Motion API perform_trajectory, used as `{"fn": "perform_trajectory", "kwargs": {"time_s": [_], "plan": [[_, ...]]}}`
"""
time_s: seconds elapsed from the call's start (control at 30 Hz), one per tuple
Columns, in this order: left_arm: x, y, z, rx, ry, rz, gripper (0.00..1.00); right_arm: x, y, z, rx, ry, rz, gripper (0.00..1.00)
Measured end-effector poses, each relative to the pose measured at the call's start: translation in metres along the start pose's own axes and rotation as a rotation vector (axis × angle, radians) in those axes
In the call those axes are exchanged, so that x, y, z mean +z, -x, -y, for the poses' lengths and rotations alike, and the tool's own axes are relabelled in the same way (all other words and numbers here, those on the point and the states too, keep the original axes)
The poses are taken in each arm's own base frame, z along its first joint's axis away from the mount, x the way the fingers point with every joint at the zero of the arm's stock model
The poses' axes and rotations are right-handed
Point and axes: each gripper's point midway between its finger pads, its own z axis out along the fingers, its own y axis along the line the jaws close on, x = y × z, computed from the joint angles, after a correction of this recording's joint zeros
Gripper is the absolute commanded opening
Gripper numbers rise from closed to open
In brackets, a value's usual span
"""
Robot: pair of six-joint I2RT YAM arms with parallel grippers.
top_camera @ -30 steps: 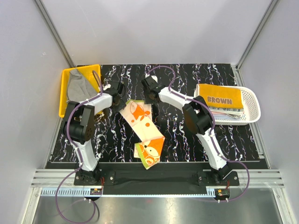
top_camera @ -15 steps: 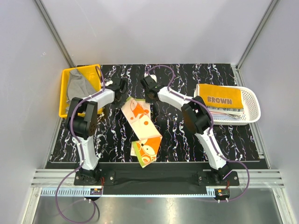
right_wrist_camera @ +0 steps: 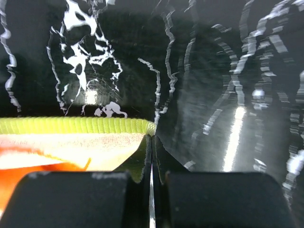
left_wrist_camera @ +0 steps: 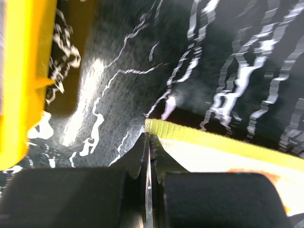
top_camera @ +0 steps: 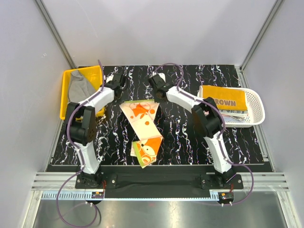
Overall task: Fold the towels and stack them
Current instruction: Flatten out the crumpled towel
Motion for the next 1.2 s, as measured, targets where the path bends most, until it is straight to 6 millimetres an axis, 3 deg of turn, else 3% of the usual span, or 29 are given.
{"fn": "perform_trajectory", "kwargs": {"time_s": [0.2, 0.37, 0.53, 0.67, 0.97, 1.2], "plan": [[-0.043, 0.031, 0.008, 0.034, -0.086, 0.1, 0.0, -0.047, 0.036, 0.009, -0.002, 0.01, 0.096, 0.0], [-0.094, 0.054, 0.017, 0.05, -0.185, 0.199, 0.0, -0.101, 0.065, 0.017, 0.003, 0.041, 0.193, 0.0], [-0.148, 0.061, 0.03, 0.113, -0.279, 0.269, 0.0, -0.162, 0.089, 0.029, 0.002, 0.078, 0.3, 0.0], [-0.205, 0.06, 0.037, 0.174, -0.37, 0.329, 0.0, -0.219, 0.104, 0.038, -0.007, 0.125, 0.388, 0.0], [-0.37, 0.063, 0.034, 0.275, -0.659, 0.515, 0.0, -0.362, 0.125, 0.056, -0.041, 0.277, 0.6, 0.0], [-0.446, 0.06, 0.014, 0.306, -0.821, 0.576, 0.0, -0.439, 0.122, 0.068, -0.061, 0.369, 0.699, 0.0]]}}
